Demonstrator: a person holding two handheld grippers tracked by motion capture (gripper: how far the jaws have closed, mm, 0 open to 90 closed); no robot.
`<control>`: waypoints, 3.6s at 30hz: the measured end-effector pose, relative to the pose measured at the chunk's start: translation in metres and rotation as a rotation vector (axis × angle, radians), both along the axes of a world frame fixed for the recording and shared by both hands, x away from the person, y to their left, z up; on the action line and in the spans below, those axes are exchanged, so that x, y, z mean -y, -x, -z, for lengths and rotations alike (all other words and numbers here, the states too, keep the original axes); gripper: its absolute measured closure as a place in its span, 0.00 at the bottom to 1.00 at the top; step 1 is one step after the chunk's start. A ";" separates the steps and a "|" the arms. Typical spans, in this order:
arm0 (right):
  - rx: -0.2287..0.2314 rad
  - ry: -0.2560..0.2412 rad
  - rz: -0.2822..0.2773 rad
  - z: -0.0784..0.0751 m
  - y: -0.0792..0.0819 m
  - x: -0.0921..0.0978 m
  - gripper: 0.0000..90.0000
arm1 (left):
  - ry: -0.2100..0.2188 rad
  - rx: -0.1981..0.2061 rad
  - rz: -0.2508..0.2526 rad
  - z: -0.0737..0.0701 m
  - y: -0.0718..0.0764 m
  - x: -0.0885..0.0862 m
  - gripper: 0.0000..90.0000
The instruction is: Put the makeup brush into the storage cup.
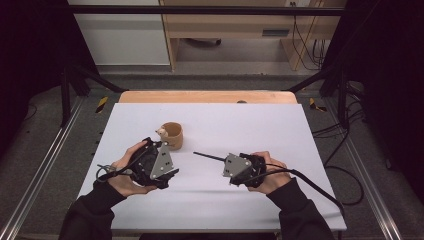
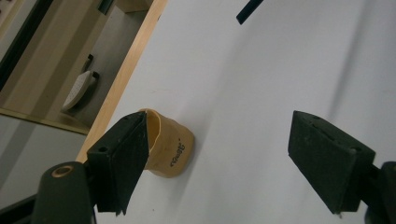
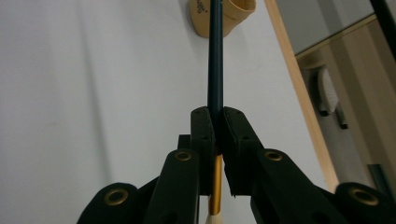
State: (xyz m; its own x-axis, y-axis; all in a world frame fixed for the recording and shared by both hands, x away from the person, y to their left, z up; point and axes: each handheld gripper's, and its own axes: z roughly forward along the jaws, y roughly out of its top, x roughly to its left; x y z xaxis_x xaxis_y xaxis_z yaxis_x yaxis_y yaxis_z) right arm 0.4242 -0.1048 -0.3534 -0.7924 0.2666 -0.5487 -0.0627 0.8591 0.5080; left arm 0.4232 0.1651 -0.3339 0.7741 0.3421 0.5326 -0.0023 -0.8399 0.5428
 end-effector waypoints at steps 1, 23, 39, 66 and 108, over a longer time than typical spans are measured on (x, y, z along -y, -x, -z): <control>-0.020 -0.012 -0.002 -0.001 -0.001 0.000 0.93 | -0.014 0.005 0.009 0.000 0.000 0.003 0.22; -0.329 0.018 -0.007 -0.015 -0.029 -0.003 0.93 | -0.195 0.158 0.094 0.005 0.011 0.027 0.24; -0.411 0.045 -0.030 -0.025 -0.043 -0.014 0.93 | -0.258 0.261 0.116 0.005 0.015 0.035 0.26; -0.549 0.063 0.054 -0.034 -0.059 -0.031 0.93 | -0.289 0.405 0.153 0.019 0.020 0.057 0.42; -0.625 0.112 0.031 -0.039 -0.059 -0.046 0.93 | -0.389 0.455 0.241 0.040 0.015 0.083 0.77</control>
